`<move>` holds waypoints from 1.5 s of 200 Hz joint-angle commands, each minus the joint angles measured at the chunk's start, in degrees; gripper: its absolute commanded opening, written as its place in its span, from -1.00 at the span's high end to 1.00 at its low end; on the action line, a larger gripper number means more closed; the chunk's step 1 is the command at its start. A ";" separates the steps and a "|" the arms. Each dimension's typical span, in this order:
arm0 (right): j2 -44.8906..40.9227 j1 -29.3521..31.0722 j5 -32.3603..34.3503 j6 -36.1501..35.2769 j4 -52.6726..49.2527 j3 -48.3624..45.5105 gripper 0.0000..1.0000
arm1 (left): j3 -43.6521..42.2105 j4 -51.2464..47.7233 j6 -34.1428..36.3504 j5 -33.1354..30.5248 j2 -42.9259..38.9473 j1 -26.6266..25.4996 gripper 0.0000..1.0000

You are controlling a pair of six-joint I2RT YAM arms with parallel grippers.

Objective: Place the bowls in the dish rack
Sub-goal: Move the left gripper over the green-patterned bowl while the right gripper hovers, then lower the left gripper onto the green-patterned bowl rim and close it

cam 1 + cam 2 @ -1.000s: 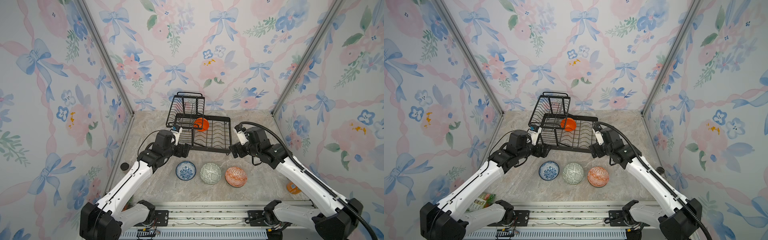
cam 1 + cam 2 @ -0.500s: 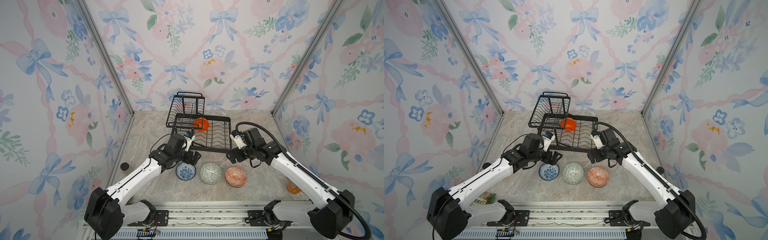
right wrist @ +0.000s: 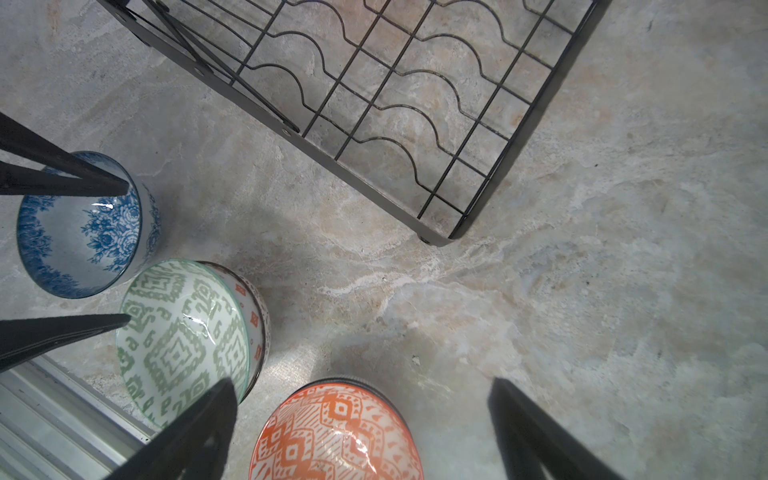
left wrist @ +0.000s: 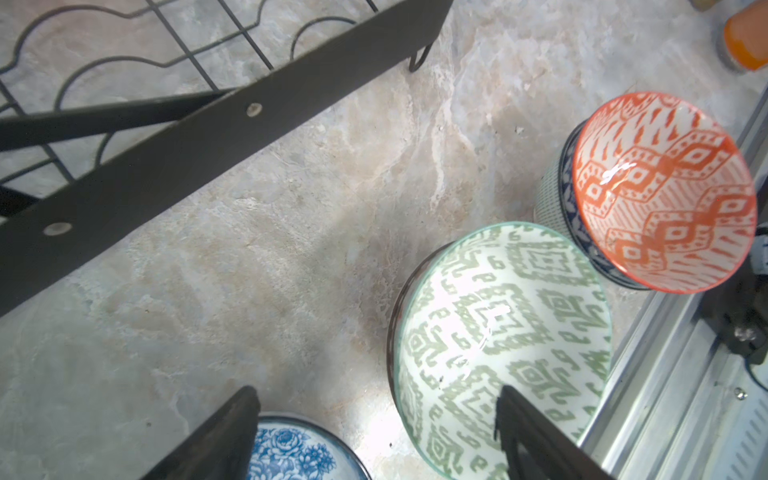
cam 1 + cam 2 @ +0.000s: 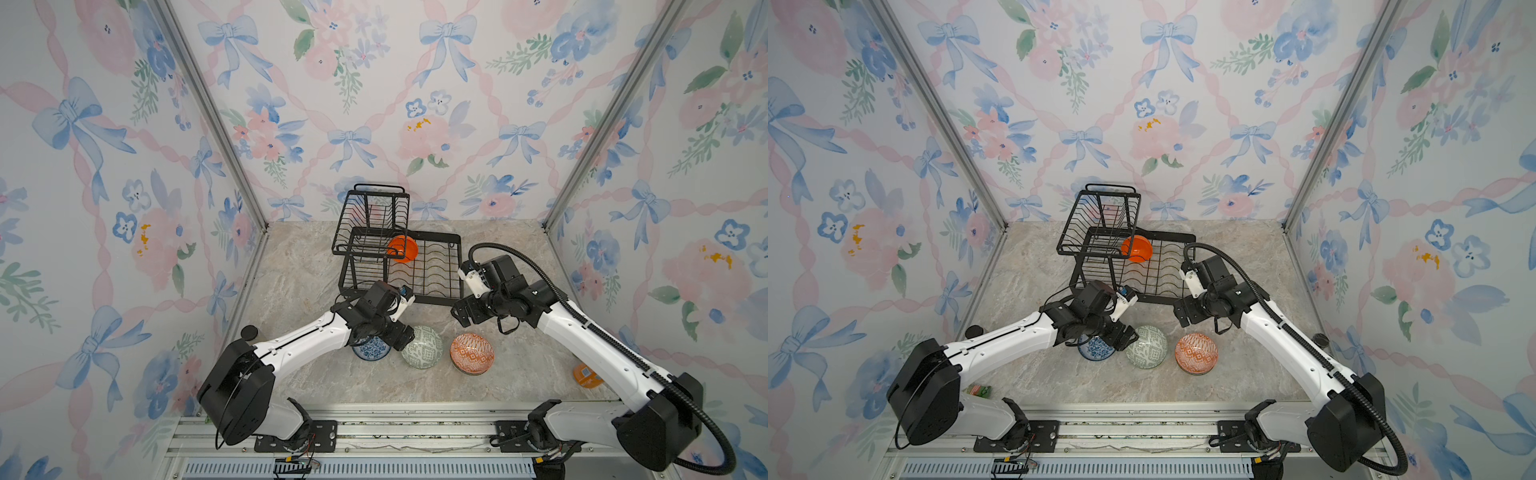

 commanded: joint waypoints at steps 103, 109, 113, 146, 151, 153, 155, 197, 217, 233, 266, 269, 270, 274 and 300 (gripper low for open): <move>1.37 -0.36 -0.42 0.62 -1.55 1.65 -0.94 | 3.41 0.03 1.67 -0.29 6.29 -2.23 0.40; 1.37 -0.36 -0.44 0.58 -1.56 1.60 -0.93 | 3.43 0.00 1.67 -0.40 6.27 -2.32 0.45; 1.37 -0.36 -0.42 0.63 -1.49 1.50 -0.93 | 3.43 0.03 1.67 -0.41 6.29 -2.32 0.48; 1.37 -0.31 -0.30 0.59 -1.38 1.37 -0.93 | 3.52 -0.04 1.92 -0.83 6.27 -2.28 0.75; 1.37 -0.36 -0.30 0.62 -1.38 1.35 -0.93 | 3.52 -0.09 1.93 -0.84 6.29 -2.32 0.79; 1.37 -0.36 -0.34 0.62 -1.38 1.36 -0.93 | 3.52 -0.14 1.93 -0.88 6.20 -2.32 0.80; 1.37 -0.36 -0.30 0.62 -1.38 1.28 -0.93 | 3.52 -0.13 1.93 -0.85 6.25 -2.32 0.82; 0.99 -0.29 -0.23 0.79 -1.21 0.91 -0.94 | 3.43 -0.61 1.75 -1.35 5.23 -2.32 1.00; 0.84 -0.36 -0.34 0.88 -1.21 0.82 -0.93 | 3.67 -1.05 1.49 -1.78 4.41 -2.32 1.00; 0.71 -0.36 -0.36 0.84 -1.20 0.75 -0.93 | 3.78 -1.37 1.40 -2.11 3.70 -2.37 1.00; 0.51 -0.36 -0.22 0.97 -1.19 0.55 -0.93 | 4.47 -2.27 1.05 -3.36 2.36 -2.74 1.00; 0.51 -0.32 -0.20 1.01 -1.21 0.55 -0.93 | 4.56 -2.34 1.05 -3.46 2.30 -2.82 1.00; 0.50 -0.34 -0.20 0.99 -1.21 0.55 -0.94 | 4.61 -2.40 1.05 -3.51 2.27 -2.84 1.00; 0.53 -0.36 -0.20 1.05 -1.19 0.59 -0.94 | 4.78 -2.53 1.05 -3.71 2.17 -2.93 1.00; 0.44 -0.36 -0.30 1.06 -1.16 0.31 -0.93 | 5.45 -3.53 1.14 -5.15 2.16 -3.59 1.00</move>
